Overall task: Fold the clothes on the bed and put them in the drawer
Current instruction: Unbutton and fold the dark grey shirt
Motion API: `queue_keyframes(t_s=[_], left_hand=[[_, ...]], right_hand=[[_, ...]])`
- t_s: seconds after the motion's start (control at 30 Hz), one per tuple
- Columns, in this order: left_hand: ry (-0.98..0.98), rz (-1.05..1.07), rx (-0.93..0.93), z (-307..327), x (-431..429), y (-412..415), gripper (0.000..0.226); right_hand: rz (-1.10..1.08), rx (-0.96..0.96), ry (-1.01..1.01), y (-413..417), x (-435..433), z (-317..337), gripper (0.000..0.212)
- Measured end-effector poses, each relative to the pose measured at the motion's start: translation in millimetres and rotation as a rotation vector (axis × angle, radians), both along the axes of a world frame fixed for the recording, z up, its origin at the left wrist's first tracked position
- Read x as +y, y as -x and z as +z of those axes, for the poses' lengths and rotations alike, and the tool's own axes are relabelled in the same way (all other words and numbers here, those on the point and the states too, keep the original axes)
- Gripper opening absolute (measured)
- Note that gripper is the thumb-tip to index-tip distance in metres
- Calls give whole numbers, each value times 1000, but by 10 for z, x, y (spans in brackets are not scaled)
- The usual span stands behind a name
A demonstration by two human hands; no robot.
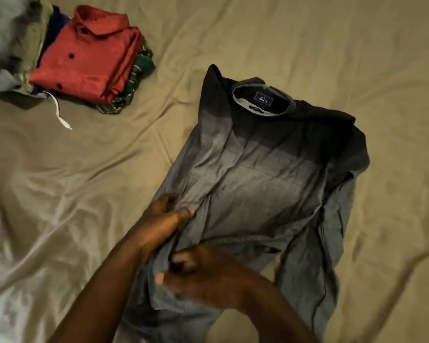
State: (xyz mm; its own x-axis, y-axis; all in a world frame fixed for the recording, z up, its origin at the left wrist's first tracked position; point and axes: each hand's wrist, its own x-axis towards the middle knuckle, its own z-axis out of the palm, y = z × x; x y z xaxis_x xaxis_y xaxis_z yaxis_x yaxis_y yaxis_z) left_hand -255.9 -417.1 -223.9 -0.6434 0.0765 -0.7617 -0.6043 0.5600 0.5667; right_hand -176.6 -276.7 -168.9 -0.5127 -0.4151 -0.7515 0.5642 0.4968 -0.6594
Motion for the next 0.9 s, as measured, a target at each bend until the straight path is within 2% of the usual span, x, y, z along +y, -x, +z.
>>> queue_keyframes(t_s=[0.03, 0.07, 0.13, 0.17, 0.23, 0.27, 0.3, 0.37, 0.47, 0.53, 0.6, 0.67, 0.73, 0.83, 0.9], left_hand=[[168, -170, 31, -36, -83, 39, 63], [274, -278, 51, -47, -119, 74, 61], [333, -240, 124, 3, -117, 231, 63], [304, -131, 194, 9, -65, 380, 62], [206, 44, 314, -57, 98, 783, 71], [169, 95, 349, -134, 204, 1017, 78], [149, 125, 370, -193, 339, 1268, 82], [115, 178, 377, -332, 620, 1743, 82], [-12, 276, 310, -357, 1021, 2253, 73], [13, 274, 315, -363, 1225, 2483, 59], [91, 202, 387, -360, 1412, 2659, 45], [80, 129, 447, -307, 1588, 2733, 37], [-24, 70, 444, -351, 1721, 2725, 29], [-175, 32, 390, -656, 1822, 2666, 25], [-212, 25, 368, -853, 1797, 2651, 20]], right_hand=[[-48, -66, 51, 45, 28, -83, 55], [-133, -62, 47, 102, 94, -161, 47], [-438, 66, -91, 333, 287, -393, 36], [-642, 128, -170, 501, 410, -522, 42], [-960, 156, -326, 875, 616, -838, 78], [-1017, 143, -399, 1072, 720, -1043, 97], [-1024, 114, -457, 1228, 812, -1244, 105], [-980, 99, -482, 1496, 920, -1511, 97], [-967, 163, -444, 1623, 884, -1347, 56], [-1049, 109, -363, 1572, 901, -1303, 41], [-1148, 52, -310, 1490, 957, -1344, 36], [-1251, 66, -307, 1401, 973, -1384, 37], [-1387, 57, -284, 1346, 947, -1406, 38], [-1667, -53, -211, 1352, 937, -1404, 40], [-1741, -119, -93, 1346, 915, -1300, 39]])
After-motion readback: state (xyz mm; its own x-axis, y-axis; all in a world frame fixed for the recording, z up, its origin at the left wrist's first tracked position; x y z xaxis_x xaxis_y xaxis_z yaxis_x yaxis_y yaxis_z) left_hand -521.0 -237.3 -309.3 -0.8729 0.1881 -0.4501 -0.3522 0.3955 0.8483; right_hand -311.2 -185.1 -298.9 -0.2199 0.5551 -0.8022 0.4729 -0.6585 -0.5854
